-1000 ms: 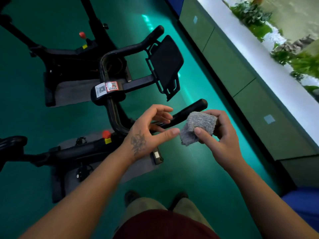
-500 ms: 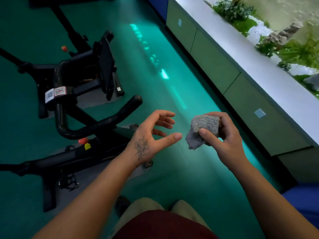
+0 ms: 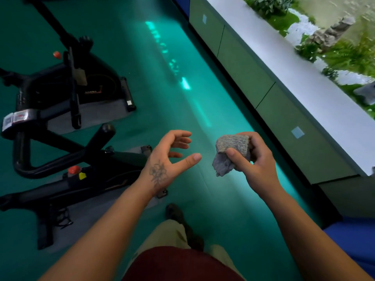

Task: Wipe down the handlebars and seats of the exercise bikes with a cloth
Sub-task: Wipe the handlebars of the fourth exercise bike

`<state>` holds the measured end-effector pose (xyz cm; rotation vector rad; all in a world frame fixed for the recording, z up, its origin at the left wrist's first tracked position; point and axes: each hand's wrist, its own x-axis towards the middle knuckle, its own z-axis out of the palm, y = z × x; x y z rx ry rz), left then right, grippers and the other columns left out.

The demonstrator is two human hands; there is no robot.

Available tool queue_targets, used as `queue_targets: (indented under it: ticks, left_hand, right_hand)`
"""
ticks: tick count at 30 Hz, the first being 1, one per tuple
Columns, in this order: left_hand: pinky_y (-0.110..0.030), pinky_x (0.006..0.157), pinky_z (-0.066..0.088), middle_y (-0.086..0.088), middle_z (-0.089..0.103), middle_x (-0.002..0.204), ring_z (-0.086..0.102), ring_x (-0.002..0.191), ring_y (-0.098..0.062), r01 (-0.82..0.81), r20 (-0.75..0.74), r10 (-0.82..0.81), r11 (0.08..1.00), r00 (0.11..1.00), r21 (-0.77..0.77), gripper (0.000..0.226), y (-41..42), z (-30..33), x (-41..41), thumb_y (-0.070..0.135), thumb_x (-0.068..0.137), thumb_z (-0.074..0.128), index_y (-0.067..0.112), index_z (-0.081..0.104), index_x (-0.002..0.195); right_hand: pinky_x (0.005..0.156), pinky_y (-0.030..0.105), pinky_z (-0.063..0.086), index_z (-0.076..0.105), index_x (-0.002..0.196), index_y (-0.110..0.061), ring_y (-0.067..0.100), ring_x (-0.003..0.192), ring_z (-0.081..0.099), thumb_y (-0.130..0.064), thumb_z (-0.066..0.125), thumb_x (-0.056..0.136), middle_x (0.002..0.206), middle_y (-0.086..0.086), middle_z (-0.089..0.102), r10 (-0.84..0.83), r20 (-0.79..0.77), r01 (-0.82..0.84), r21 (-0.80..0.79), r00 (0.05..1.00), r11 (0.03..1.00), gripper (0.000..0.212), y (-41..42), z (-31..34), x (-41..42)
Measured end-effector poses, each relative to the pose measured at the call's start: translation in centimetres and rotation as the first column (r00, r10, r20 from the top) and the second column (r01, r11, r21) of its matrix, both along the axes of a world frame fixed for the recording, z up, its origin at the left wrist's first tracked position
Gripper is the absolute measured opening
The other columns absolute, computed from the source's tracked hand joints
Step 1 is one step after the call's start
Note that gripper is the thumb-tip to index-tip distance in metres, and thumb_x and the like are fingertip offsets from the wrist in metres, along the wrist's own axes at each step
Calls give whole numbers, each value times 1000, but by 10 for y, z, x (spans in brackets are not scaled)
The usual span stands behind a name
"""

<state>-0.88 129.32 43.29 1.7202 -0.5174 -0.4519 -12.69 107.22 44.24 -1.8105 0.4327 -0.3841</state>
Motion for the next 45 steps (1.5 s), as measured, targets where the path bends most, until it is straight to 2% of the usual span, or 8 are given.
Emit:
queue_targets:
  ticks: [7,12,17,22,26,31,37,45]
  left_hand:
    - [-51,102,56,7,67,128,64,124,-16,-28,7,29,1000,1000,-13,57,-39,-15,67,56,83,80,33,60,131]
    - [-52,102,55,8,67,127,64,123,-16,-78,-19,77,997,997,-21,58,-60,-28,119,57,82,80,34,60,131]
    - [-50,102,55,8,67,128,64,122,-15,-144,-15,144,989,989,-22,62,-72,-25,164,57,80,80,30,60,133]
    - [-46,101,55,10,67,127,65,121,-13,-227,-14,227,974,974,-5,63,-85,-19,196,59,79,80,32,59,131]
    - [-40,101,55,11,66,128,64,121,-11,-290,-15,291,957,957,27,66,-102,-20,222,62,76,81,33,59,131]
    - [-41,102,55,9,67,128,65,120,-12,-431,-14,431,902,902,36,67,-140,-25,259,59,75,82,30,60,132]
    - [-40,104,55,11,66,130,64,123,-10,-570,-12,572,818,820,78,66,-191,-22,300,60,77,81,32,59,133]
    - [-42,105,54,9,66,131,64,123,-11,-748,-47,750,661,659,62,69,-208,-16,326,58,76,81,29,59,134]
  right_hand:
    - [74,61,56,61,109,-33,26,86,64,-61,76,82,96,-7,68,11,-34,-11,-7,999,1000,41,-39,-12,68]
    - [72,60,57,61,108,-35,21,83,64,-76,74,79,95,-10,68,40,-53,-41,-26,998,999,52,-65,-16,127]
    - [71,61,56,61,106,-36,20,83,63,-59,75,83,94,-10,67,80,-53,-83,-53,995,995,35,-82,-12,185]
    - [72,62,55,61,108,-32,27,83,62,-59,75,83,93,-8,66,166,-62,-169,-41,984,985,40,-101,-10,235]
    - [72,63,55,61,106,-35,20,81,61,-58,75,83,91,-10,66,225,-62,-226,-9,972,974,35,-128,-14,280]
    - [70,63,54,61,107,-31,29,80,61,-73,75,80,89,-7,66,354,-53,-354,24,934,935,52,-171,-23,352]
    - [71,64,54,60,106,-37,35,83,61,-81,71,77,90,-4,66,543,-67,-546,-20,837,838,54,-227,-22,435]
    - [74,56,57,61,105,-38,18,80,62,-61,79,78,89,-11,67,698,-85,-700,4,711,714,40,-243,-16,526]
